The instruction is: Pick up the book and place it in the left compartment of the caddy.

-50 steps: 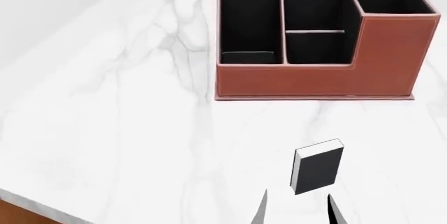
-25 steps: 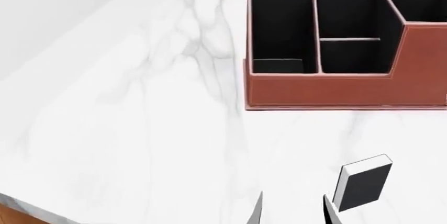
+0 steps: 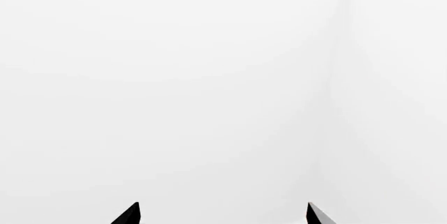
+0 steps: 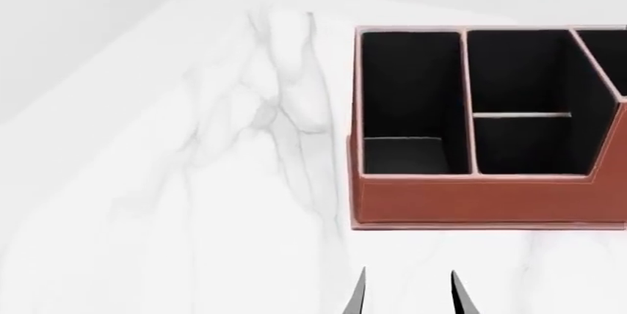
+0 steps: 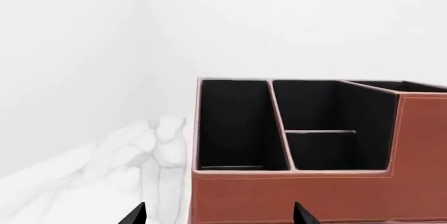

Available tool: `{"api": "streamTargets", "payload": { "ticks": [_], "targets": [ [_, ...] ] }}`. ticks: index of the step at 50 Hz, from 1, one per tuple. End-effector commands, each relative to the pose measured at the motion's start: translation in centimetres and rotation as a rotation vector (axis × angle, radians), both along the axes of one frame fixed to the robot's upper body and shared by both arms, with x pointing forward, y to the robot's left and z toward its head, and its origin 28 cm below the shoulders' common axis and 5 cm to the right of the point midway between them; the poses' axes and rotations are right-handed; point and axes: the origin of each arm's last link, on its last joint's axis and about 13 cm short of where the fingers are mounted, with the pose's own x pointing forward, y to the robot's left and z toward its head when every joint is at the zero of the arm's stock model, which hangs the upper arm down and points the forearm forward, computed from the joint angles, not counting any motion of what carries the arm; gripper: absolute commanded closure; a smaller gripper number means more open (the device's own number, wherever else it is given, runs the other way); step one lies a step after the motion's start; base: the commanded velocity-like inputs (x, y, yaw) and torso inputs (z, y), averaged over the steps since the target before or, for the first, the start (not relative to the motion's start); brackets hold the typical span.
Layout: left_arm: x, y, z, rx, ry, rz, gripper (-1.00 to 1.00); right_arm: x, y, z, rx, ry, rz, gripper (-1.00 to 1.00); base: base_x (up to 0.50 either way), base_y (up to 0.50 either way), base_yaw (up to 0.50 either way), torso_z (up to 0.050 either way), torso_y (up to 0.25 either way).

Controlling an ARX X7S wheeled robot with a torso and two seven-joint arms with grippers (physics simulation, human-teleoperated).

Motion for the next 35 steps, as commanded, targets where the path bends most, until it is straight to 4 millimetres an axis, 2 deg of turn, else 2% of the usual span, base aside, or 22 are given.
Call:
{"api": "streamTargets", "payload": {
  "ticks": [1,7,22,26,31,35],
  "targets": [
    [-0.5,-0.3,-0.1,-0.013,-0.004,-0.066,-1.00,0.2,-0.4,-0.1,-0.006,0.015,-0.028,-1.00,0.46,0.19,0.00,0.000,0.010],
    [-0.4,-0.3,-0.1,-0.012,-0.003,-0.069,-1.00,0.3,-0.5,-0.1,0.002,0.025,-0.082,-1.00,0.46,0.19,0.00,0.000,0.000],
    [-0.4,-0.4,-0.2,-0.012,-0.002,-0.072,-1.00,0.3,-0.3,-0.1,0.004,0.012,-0.048,-1.00,0.00,0.00,0.00,0.000,0.001],
    [-0.5,-0.3,-0.2,-0.014,-0.001,-0.073,-1.00,0.1,-0.3,0.0,0.022,-0.021,-0.146,-1.00,0.35,0.12,0.00,0.000,0.000],
    [-0.5,-0.3,-0.2,-0.013,-0.002,-0.072,-1.00,0.0,0.5,0.2,-0.007,-0.039,-0.207,-1.00,0.00,0.00,0.00,0.000,0.000],
    [-0.5,-0.4,-0.2,-0.012,0.000,-0.076,-1.00,0.6,1.9,-0.1,-0.022,-0.061,-0.268,-1.00,0.00,0.00,0.00,0.000,0.000]
  ]
}}
